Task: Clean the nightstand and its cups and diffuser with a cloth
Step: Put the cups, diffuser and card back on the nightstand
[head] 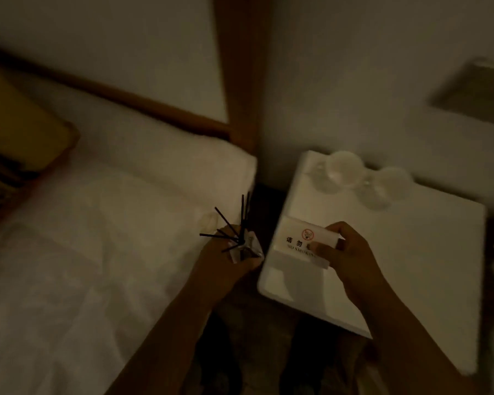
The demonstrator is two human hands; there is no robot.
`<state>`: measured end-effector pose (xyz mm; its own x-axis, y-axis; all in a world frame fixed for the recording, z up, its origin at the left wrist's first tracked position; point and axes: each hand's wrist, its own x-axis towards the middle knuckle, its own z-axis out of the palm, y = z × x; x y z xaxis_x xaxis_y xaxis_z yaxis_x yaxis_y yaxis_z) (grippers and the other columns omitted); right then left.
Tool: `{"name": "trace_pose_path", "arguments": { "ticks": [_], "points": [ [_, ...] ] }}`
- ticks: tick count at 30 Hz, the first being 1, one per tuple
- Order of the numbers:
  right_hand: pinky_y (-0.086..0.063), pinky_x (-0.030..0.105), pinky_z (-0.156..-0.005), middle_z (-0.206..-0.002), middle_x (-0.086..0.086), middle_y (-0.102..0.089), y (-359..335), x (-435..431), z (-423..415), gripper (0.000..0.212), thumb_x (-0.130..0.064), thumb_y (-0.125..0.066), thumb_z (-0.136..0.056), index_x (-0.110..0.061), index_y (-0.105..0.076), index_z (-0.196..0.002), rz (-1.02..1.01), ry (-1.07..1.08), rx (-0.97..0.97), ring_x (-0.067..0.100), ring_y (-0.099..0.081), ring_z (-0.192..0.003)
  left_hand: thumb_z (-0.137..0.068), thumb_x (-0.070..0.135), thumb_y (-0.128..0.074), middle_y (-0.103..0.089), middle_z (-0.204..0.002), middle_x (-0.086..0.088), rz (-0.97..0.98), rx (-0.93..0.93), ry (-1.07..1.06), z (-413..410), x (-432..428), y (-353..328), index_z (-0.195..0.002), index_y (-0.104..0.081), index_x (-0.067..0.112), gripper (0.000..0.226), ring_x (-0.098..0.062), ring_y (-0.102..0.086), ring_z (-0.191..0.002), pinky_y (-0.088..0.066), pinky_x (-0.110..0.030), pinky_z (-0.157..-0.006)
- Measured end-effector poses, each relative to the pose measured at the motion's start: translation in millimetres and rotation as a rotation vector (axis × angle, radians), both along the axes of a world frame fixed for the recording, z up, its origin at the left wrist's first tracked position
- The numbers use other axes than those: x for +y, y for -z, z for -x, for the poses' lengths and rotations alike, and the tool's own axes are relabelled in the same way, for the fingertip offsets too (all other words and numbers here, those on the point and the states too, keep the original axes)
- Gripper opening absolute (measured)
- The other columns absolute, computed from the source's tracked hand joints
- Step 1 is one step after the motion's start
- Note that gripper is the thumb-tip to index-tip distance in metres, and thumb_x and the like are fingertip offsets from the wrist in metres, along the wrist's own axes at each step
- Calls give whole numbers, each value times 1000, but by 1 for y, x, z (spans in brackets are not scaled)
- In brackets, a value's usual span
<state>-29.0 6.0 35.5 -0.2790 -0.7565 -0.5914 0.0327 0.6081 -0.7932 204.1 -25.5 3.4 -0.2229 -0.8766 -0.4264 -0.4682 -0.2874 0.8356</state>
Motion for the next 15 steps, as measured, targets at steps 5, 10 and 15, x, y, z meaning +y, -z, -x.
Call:
{"name": "trace_pose_path", "arguments": {
  "ticks": [5,10,15],
  "points": [
    [-58,39,-72,-93,9,-73,-1,52,118,23,0,-72,-79,-8,-51,-84,9,213,45,25,-72,-86,-76,18,-80,-55,-102,31,-31,42,192,131,11,-10,-105,-56,40,44,14,-55,-90,-39,6,-74],
    [-59,38,-74,-93,4,-70,17,93,207,23,-1,-71,-80,-10,-49,-84,6,340,143,20,-69,-87,-72,12,-83,-62,-102,19,42,13,333,239,16,-10,-99,-60,40,45,18,-56,-96,-40,4,-79],
    [-52,25,-66,-98,5,-66,52,111,271,24,-10,-73,-81,-12,-52,-90,-6,409,293,16,-65,-88,-75,8,-80,-64,-97,12,88,3,400,319,21,11,-91,-57,38,41,10,-60,-91,-45,-11,-85]
  ]
}}
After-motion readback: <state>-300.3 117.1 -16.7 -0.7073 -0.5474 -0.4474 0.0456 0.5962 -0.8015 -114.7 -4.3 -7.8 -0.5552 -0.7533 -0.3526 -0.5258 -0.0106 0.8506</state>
